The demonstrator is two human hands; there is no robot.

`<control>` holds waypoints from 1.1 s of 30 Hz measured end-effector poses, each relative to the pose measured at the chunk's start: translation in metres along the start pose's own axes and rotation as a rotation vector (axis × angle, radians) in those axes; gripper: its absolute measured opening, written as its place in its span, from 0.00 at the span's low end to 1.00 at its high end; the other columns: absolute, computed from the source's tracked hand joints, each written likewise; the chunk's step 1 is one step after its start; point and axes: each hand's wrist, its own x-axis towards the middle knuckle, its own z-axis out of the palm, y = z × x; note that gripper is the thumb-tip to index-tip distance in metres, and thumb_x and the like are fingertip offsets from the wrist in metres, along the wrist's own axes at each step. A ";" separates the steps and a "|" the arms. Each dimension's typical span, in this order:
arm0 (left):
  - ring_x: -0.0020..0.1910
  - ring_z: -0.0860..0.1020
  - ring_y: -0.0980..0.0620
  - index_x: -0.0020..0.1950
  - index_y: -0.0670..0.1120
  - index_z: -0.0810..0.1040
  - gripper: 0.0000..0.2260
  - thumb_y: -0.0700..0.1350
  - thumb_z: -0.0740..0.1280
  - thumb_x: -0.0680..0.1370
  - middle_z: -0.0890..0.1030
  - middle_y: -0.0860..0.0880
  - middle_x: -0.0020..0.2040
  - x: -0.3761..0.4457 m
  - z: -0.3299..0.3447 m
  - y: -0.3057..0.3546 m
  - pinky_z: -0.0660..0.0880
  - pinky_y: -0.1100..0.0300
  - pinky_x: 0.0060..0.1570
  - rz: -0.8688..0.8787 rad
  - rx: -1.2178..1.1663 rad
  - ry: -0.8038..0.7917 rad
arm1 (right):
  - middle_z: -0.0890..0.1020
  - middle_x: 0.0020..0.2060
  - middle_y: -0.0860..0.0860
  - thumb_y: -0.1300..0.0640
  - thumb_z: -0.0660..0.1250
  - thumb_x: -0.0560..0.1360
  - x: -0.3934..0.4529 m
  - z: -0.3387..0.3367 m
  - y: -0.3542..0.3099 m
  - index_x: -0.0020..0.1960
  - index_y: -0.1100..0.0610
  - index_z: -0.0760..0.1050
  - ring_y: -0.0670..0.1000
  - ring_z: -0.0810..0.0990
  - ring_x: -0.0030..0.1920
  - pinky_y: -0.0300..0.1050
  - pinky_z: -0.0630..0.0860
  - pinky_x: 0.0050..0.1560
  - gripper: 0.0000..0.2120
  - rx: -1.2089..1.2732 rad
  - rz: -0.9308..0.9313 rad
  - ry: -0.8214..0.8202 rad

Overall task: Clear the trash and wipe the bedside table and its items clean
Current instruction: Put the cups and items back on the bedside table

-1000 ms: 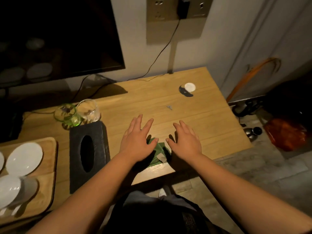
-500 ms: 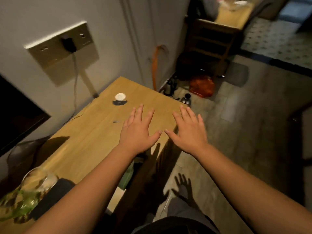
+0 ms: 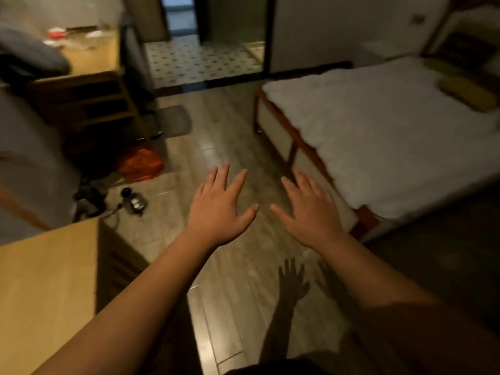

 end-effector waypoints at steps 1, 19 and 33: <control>0.77 0.52 0.42 0.77 0.56 0.54 0.35 0.69 0.52 0.73 0.55 0.44 0.79 0.015 0.007 0.028 0.60 0.42 0.70 0.057 -0.016 -0.008 | 0.56 0.77 0.52 0.28 0.42 0.72 -0.009 -0.007 0.032 0.76 0.47 0.56 0.55 0.55 0.76 0.61 0.58 0.71 0.39 -0.012 0.049 0.003; 0.77 0.50 0.42 0.77 0.57 0.52 0.34 0.70 0.51 0.74 0.53 0.45 0.79 0.176 0.123 0.477 0.58 0.39 0.70 0.790 -0.183 -0.146 | 0.50 0.78 0.52 0.26 0.42 0.71 -0.194 -0.099 0.438 0.76 0.47 0.52 0.55 0.47 0.77 0.61 0.47 0.73 0.40 -0.146 0.901 0.125; 0.78 0.47 0.43 0.78 0.55 0.49 0.36 0.70 0.48 0.73 0.51 0.45 0.79 0.354 0.216 0.657 0.53 0.41 0.73 1.094 -0.118 -0.272 | 0.49 0.78 0.49 0.25 0.43 0.71 -0.129 -0.082 0.639 0.76 0.45 0.47 0.53 0.47 0.77 0.62 0.50 0.72 0.39 -0.097 1.197 0.080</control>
